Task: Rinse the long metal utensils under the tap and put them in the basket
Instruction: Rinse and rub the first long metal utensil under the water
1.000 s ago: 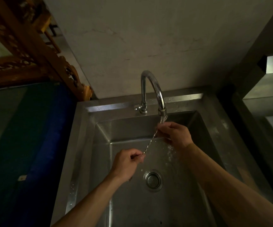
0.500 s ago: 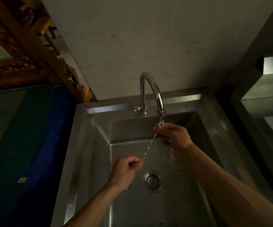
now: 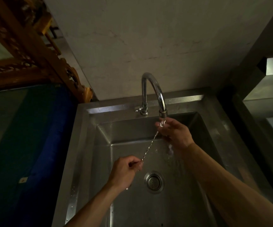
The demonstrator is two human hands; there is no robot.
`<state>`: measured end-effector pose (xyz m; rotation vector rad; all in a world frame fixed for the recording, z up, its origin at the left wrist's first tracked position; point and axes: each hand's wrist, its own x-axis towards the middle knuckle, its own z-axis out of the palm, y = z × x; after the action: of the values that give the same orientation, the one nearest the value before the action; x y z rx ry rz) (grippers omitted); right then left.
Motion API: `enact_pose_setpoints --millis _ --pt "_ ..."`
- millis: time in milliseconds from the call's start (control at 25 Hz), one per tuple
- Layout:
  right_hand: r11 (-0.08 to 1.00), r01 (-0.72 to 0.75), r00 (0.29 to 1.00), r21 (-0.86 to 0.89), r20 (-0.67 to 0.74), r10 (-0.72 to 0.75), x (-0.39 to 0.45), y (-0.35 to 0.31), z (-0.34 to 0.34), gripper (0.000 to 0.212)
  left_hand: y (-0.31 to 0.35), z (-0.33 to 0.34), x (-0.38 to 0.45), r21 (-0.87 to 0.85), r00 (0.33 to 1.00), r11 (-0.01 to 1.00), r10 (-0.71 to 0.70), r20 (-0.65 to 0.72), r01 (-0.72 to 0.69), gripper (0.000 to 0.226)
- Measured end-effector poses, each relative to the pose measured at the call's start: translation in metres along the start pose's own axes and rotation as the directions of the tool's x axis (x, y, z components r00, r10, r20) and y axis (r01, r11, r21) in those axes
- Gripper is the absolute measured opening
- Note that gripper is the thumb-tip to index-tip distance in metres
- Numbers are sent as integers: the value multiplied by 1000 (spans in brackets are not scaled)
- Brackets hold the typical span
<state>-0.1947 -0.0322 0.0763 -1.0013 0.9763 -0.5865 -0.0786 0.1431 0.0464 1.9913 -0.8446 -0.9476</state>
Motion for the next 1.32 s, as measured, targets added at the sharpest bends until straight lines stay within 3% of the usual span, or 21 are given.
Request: enact_pose_setpoints --millis 240,400,560,640,720,1120,1240,1320 --pt "999 -35 999 -34 5 35 2 -2 2 18 7 1 3 9 999 999 40 -15 -40 17" --pt "999 11 1000 -35 1 -11 1 -3 0 7 12 2 6 -23 999 1000 -10 -38 9 15" --pt "1000 -9 994 14 111 7 0 -7 1 20 12 0 7 -80 997 996 -47 -64 42 12" --pt "999 -17 997 39 76 14 3 -7 0 13 12 0 6 -69 997 997 -42 -58 38 14" --pt "998 -23 999 62 24 22 4 -5 1 21 13 1 5 -62 998 997 -39 -51 36 15" --pt "999 -34 992 -17 118 36 2 -3 3 19 16 3 9 -43 995 999 -38 -94 34 19" --pt "999 -49 998 -21 42 50 3 -1 4 14 23 5 14 -54 996 998 -16 -88 12 16" --pt "998 -25 994 -65 106 32 2 -1 6 13 30 5 19 -56 995 998 -3 -95 -3 17"
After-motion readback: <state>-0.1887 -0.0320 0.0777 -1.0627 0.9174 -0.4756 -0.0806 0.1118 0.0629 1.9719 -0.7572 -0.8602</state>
